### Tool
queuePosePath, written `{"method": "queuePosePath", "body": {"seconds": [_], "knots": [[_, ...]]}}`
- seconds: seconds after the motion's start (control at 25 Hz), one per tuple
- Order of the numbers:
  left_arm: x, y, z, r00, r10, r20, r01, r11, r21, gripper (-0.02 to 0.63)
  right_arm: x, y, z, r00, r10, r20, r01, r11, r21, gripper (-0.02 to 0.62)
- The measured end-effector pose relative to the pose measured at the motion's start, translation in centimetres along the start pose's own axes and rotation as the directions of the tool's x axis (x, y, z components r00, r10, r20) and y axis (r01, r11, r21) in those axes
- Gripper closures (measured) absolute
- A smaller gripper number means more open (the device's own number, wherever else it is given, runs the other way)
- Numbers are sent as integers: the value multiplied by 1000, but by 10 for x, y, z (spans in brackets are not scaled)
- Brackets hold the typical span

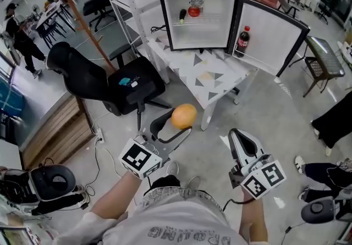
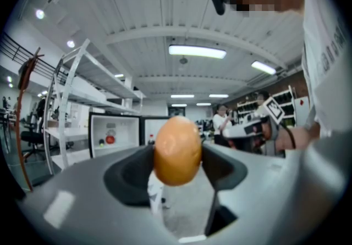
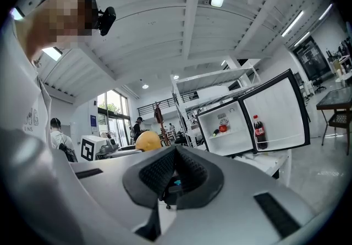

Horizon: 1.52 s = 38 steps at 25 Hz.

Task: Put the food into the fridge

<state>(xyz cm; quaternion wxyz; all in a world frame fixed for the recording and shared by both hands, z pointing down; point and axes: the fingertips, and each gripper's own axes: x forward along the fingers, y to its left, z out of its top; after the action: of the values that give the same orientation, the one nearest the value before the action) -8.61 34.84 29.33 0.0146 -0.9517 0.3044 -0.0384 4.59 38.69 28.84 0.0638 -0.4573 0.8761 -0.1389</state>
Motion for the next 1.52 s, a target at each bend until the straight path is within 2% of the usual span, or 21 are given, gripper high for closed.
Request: {"method": "queuePosePath", "body": {"seconds": [0.32, 0.76, 1.12, 1.52], "knots": [[10, 6, -3, 1000, 10, 0, -10, 1000, -5, 327, 6, -11, 0, 1000, 5, -8, -5, 1000, 3, 594], [40, 38, -18, 1000, 20, 1, -20, 1000, -22, 327, 39, -44, -3, 1000, 8, -21, -8, 1000, 2, 594], [74, 85, -27, 1000, 11, -7, -11, 1000, -27, 327, 89, -76, -2, 999, 0, -35, 0, 1000, 2, 594], [111, 158, -48, 1000, 7, -24, -8, 998, -55, 327, 164, -114, -8, 998, -8, -69, 10, 1000, 18, 594]]}}
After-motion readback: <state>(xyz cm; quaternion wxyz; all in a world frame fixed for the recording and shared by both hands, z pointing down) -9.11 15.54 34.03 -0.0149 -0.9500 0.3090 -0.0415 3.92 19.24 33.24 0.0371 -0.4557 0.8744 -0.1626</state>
